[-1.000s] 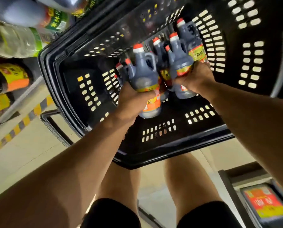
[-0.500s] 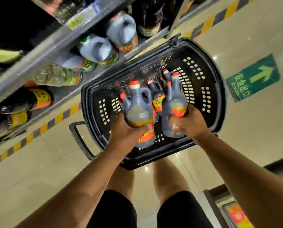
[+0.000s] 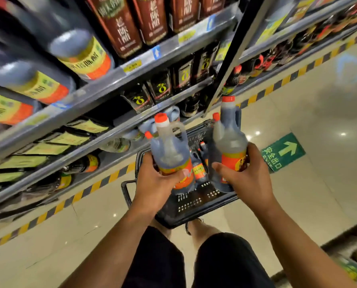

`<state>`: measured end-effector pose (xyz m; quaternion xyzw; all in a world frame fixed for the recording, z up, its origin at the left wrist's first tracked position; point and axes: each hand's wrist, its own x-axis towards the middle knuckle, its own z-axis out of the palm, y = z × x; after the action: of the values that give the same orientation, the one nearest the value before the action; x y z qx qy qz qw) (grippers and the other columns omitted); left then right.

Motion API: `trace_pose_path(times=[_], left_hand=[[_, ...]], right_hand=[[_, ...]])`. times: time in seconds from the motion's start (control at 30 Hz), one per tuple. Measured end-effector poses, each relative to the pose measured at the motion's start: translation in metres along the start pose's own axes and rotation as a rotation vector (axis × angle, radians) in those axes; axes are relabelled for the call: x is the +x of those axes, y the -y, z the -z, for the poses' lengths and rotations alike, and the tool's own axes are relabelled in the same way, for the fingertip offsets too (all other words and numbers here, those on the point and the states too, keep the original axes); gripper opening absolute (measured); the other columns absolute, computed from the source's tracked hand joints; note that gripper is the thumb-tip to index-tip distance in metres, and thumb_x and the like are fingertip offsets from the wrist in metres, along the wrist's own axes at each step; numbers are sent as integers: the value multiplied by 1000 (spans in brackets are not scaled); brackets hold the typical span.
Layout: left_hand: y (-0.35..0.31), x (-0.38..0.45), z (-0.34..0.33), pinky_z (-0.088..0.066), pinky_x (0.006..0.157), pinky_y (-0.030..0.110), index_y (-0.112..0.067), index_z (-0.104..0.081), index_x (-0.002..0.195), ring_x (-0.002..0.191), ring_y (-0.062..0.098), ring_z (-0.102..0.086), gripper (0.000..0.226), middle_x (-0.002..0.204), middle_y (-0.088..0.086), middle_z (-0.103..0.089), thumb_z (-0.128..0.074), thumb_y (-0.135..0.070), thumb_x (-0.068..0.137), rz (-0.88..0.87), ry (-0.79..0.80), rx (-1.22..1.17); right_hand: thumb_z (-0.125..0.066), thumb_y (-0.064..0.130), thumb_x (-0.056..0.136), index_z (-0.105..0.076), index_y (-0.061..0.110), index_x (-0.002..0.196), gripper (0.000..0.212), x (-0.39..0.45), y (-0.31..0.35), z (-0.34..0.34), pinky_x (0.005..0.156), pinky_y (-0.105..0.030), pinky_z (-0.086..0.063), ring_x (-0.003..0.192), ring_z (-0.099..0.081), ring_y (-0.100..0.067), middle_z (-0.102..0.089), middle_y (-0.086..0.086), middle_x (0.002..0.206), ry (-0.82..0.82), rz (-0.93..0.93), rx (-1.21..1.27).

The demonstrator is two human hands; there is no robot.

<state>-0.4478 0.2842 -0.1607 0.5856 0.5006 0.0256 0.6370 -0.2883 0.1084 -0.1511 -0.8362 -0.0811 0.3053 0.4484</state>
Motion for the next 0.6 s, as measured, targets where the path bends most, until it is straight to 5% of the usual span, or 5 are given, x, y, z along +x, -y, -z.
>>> trace_pose_path(times=[0.13, 0.23, 0.33, 0.53, 0.6], left_hand=[[-52, -39, 20, -58, 102, 54, -43, -59, 132, 122, 15, -70, 83, 131, -10, -72, -98, -34, 59, -102, 14, -73], [-95, -67, 41, -58, 103, 45, -46, -56, 130, 117, -2, -67, 86, 124, -26, -72, -100, -32, 58, -190, 1, -67], [-138, -93, 66, -60, 97, 39, -47, -54, 131, 119, 5, -68, 89, 125, -20, -72, -94, -50, 51, -283, -53, -59], [-211, -148, 118, -61, 92, 33, -20, -55, 144, 119, 23, -72, 92, 133, 2, -73, -100, -6, 65, -471, -115, -212], [-231, -165, 136, -62, 88, 29, -23, -56, 143, 118, 19, -73, 93, 132, -2, -74, -101, -18, 62, -521, -145, -224]], right_hand=[[-94, 25, 76, -59, 29, 117, 54, -40, 66, 23, 59, -12, -52, 80, -69, 3, -67, 34, 92, -50, 92, 39], [-95, 27, 75, -59, 36, 120, 58, -60, 111, 34, 61, -12, -52, 84, -70, 3, -68, 33, 97, -56, 162, 78], [-94, 28, 75, -57, 44, 115, 57, -76, 157, 43, 62, -12, -54, 84, -71, 2, -68, 32, 100, -54, 245, 95], [-94, 28, 75, -56, 42, 127, 66, -104, 246, 59, 63, -17, -57, 89, -71, 4, -67, 37, 105, -40, 420, 147], [-95, 30, 73, -56, 44, 126, 67, -114, 274, 62, 66, -24, -59, 88, -71, 2, -68, 34, 105, -46, 465, 148]])
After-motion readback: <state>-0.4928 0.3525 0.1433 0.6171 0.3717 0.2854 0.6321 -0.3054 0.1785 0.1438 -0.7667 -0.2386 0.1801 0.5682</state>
